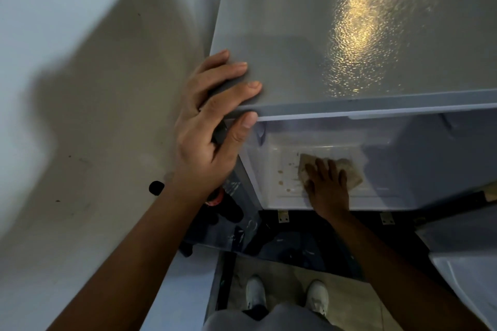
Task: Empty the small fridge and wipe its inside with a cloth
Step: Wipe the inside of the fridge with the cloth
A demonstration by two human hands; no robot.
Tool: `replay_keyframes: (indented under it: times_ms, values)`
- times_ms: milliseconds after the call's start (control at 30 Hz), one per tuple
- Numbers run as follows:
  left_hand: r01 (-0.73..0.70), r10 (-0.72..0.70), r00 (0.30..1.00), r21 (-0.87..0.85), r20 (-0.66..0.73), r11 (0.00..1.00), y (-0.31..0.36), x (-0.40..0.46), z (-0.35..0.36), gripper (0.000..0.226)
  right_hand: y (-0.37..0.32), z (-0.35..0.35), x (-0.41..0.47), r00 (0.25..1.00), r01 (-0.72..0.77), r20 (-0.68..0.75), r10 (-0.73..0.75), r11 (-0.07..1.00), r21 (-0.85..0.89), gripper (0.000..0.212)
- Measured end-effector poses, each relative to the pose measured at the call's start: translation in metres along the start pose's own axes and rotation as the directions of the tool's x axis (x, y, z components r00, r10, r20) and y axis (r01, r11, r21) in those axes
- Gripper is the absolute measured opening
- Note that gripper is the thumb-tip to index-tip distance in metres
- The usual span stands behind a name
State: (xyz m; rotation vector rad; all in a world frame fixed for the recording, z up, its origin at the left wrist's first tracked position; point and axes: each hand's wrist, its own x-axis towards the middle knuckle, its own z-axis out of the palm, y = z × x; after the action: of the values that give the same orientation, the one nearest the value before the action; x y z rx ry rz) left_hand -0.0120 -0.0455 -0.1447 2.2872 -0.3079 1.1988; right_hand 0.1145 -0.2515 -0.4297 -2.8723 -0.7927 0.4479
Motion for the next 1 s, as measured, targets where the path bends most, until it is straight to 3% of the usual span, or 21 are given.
replay_keyframes:
  times_ms: [233, 367, 500, 633, 1000]
  values:
    - [0.021, -0.021, 1.000, 0.003, 0.006, 1.000, 0.005, 0.000, 0.001, 0.025, -0.024, -0.014, 0.040, 0.998, -0.059, 0.007, 0.058, 0.997, 0.045, 0.050]
    - [0.030, -0.030, 1.000, 0.005, 0.003, 1.000, 0.007, 0.001, 0.001, 0.027, -0.027, 0.007, 0.007, 0.999, 0.036, -0.010, -0.036, 0.999, 0.022, 0.051]
    - [0.027, -0.027, 1.000, -0.001, -0.011, 1.000, 0.006, 0.001, 0.002, 0.026, -0.026, 0.031, -0.046, 0.990, 0.066, -0.126, -0.055, 0.994, 0.089, 0.046]
    - [0.024, -0.024, 0.999, -0.001, -0.021, 1.000, 0.003, 0.000, 0.002, 0.026, -0.020, 0.037, -0.066, 0.988, 0.099, -0.127, -0.090, 0.993, 0.070, 0.055]
    - [0.044, -0.044, 0.991, 0.005, 0.126, 0.999, 0.008, 0.004, -0.012, 0.026, -0.050, -0.003, 0.040, 0.997, 0.030, -0.068, -0.025, 0.997, 0.073, 0.051]
